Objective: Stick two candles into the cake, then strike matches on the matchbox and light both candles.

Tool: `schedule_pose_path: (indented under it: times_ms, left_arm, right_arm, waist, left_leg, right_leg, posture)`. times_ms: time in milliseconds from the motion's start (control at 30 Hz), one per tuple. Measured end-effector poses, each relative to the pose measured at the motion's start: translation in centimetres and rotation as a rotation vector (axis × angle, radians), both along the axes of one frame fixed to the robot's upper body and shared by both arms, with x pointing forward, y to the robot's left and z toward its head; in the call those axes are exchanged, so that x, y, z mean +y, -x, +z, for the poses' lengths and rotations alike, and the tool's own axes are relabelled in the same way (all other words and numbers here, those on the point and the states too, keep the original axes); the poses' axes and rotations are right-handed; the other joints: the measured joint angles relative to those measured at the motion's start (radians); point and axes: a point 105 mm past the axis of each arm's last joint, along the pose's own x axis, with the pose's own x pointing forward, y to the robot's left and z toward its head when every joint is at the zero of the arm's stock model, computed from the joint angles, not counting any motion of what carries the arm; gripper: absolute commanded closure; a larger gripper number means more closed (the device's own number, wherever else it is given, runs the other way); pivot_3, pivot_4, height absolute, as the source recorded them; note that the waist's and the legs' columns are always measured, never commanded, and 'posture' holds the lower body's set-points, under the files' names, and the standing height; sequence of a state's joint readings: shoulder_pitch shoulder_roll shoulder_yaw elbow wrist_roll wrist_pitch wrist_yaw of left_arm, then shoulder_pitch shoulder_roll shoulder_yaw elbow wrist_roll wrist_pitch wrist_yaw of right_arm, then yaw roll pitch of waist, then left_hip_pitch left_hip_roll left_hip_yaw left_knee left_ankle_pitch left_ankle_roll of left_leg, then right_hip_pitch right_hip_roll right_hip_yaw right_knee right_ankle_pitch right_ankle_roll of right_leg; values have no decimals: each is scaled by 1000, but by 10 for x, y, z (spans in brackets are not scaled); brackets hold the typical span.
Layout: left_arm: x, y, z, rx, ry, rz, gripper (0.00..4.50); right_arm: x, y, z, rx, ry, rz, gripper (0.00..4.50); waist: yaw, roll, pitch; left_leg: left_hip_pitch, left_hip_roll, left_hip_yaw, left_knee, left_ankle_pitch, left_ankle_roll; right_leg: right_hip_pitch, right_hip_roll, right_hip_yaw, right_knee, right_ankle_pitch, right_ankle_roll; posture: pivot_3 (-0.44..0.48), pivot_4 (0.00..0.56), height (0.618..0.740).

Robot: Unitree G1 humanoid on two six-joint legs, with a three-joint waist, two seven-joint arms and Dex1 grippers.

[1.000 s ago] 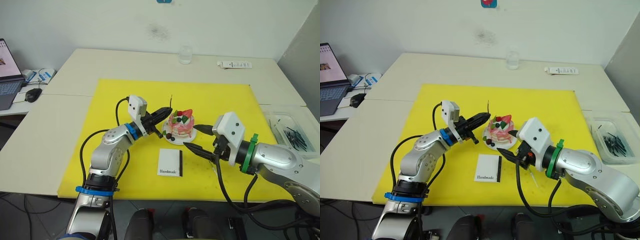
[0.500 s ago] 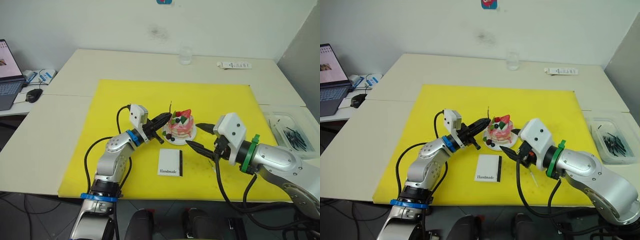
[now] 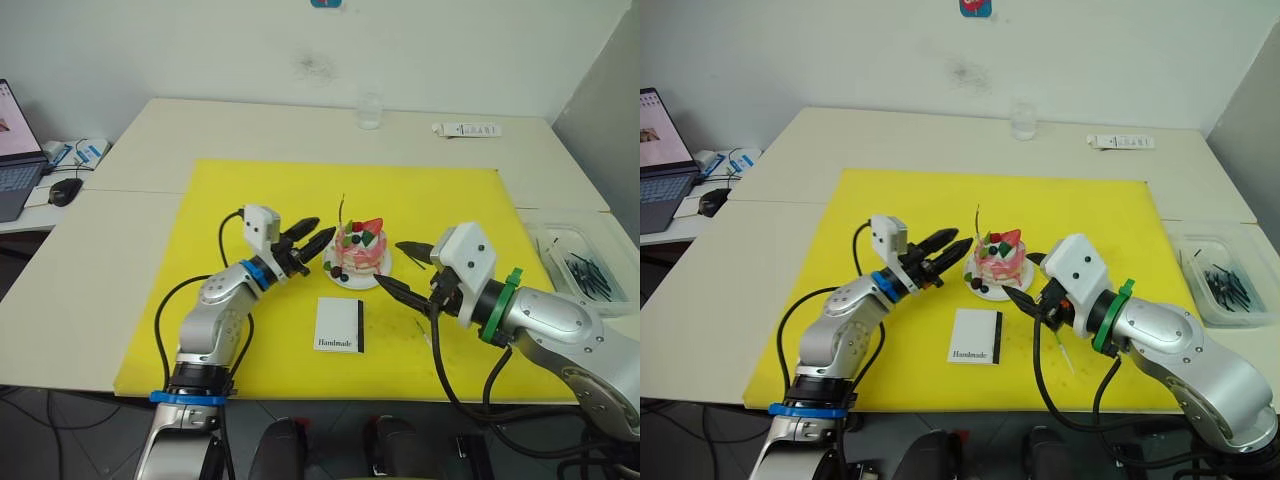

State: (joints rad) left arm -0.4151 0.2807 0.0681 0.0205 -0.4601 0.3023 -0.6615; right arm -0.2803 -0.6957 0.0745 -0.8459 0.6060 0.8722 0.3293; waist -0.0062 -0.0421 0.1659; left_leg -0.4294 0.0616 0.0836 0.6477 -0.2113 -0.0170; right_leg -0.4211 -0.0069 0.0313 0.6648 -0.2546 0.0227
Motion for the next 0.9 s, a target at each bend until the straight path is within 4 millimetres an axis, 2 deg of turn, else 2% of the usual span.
schedule_pose_path:
  times_ms: [100,133,233,333,467,533,600,700,900]
  left_arm:
    - [10,3,15,-39,-17,24,172]
    - [14,4,19,-49,-31,30,16]
    - [25,14,25,-63,-93,16,16]
    - [31,24,19,-36,-158,-30,16]
    - [31,58,1,0,-353,-220,16]
    - [22,69,-1,1,-385,-311,16]
    - [10,91,-7,7,-434,-451,16]
    - [-4,115,-21,31,-467,-611,16]
    - [-17,125,-29,35,-448,-681,16]
  right_arm:
    - [-2,0,0,-12,-9,-12,1482]
    - [-4,-1,0,-20,-7,-22,1482]
    - [-10,-1,1,-37,-14,-45,1482]
    - [-21,0,-2,-34,-3,-77,1482]
    - [-48,15,-25,27,89,-144,1482]
    - [-55,18,-30,41,100,-165,1482]
    - [-57,25,-35,51,101,-169,1482]
    - [-61,37,-53,100,90,-212,1482]
    - [-62,52,-82,185,96,-259,1482]
  waist:
    - [0,0,0]
    - [0,0,0]
    - [-1,0,0]
    - [-2,0,0]
    - [2,0,0]
    - [2,0,0]
    - [1,0,0]
    - [1,1,-1]
    - [1,1,-1]
  left_leg:
    - [0,0,0,0,0,0]
    - [0,0,1,0,0,0]
    - [0,0,1,0,0,0]
    - [0,0,1,0,0,0]
    - [1,0,1,-1,0,0]
    - [1,0,1,-1,0,0]
    - [3,0,2,-1,0,0]
    - [5,1,2,-1,0,0]
    - [6,0,3,0,0,0]
  right_leg:
    - [0,0,0,0,0,0]
    - [0,0,1,0,0,0]
    - [0,0,1,0,0,0]
    - [0,0,1,0,0,0]
    - [0,-1,0,-1,-1,-1]
    - [0,-1,0,0,-1,-1]
    - [1,-1,1,0,-1,-2]
    - [2,-2,1,0,-2,-4]
    - [2,-1,3,0,-2,-6]
  posture:
    - [0,150,727]
    - [0,150,727]
    - [0,150,727]
    - [0,150,727]
    - [0,150,727]
    - [0,150,727]
    - [0,150,727]
    - [0,150,727]
    - [0,150,727]
